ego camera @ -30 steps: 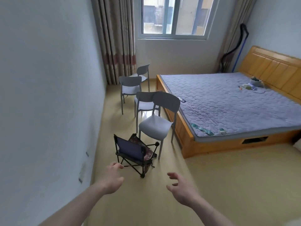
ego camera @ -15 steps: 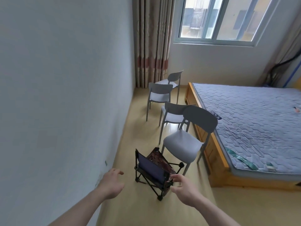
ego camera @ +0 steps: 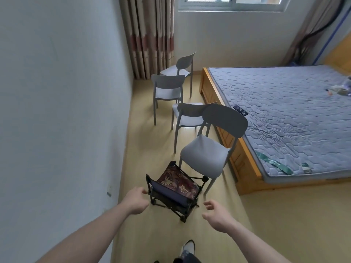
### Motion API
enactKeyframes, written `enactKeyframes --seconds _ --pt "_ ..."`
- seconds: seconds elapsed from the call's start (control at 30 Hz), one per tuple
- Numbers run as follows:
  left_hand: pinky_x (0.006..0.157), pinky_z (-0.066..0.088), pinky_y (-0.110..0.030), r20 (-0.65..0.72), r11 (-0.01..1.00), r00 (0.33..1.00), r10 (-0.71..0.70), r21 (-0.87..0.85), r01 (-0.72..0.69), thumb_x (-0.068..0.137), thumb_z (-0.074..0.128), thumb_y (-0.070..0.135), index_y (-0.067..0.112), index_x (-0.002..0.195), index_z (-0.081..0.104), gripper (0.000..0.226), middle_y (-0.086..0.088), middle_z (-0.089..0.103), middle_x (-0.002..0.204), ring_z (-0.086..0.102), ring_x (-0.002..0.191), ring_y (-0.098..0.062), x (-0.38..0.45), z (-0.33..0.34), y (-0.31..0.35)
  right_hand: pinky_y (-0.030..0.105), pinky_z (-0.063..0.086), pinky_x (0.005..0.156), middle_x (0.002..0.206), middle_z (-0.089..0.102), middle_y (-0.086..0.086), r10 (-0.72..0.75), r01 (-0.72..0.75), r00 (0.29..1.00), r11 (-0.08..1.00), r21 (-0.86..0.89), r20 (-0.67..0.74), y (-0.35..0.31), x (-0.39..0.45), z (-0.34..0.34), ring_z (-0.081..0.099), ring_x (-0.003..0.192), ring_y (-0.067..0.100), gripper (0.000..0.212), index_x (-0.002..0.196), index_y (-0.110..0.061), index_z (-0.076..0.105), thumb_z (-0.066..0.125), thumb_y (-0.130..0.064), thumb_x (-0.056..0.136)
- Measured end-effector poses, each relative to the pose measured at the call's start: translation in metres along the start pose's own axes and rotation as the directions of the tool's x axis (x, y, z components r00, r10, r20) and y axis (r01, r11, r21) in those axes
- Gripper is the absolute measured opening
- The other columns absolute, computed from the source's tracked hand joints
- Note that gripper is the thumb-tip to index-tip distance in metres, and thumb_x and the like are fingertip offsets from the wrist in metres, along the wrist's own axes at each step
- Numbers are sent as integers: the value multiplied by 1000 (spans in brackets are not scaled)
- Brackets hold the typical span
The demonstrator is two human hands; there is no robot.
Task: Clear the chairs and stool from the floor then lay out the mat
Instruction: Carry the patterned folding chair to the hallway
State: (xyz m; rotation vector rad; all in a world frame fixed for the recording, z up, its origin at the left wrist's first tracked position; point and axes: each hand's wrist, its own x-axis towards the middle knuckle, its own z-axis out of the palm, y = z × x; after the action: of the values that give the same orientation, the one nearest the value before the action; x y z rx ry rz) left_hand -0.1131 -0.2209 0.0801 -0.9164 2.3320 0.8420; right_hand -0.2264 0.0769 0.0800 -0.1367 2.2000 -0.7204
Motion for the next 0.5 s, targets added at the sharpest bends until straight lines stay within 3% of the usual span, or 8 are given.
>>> enactKeyframes --seconds 0.33,0.5 --pt "103 46 -32 52 995 995 -85 54 82 85 57 25 19 139 53 54 -5 47 147 51 129 -24 82 -12 28 25 51 91 141 56 4 121 -119 989 993 -23 89 0 90 -26 58 112 17 50 142 -20 50 60 -29 93" --pt "103 48 -33 103 988 986 -130 101 120 84 59 26 17 138 53 55 -7 51 143 54 125 -24 124 -27 31 25 52 87 137 58 4 182 -188 977 981 40 111 -13 118 -15 58 101 16 50 143 -19 49 59 -29 95"
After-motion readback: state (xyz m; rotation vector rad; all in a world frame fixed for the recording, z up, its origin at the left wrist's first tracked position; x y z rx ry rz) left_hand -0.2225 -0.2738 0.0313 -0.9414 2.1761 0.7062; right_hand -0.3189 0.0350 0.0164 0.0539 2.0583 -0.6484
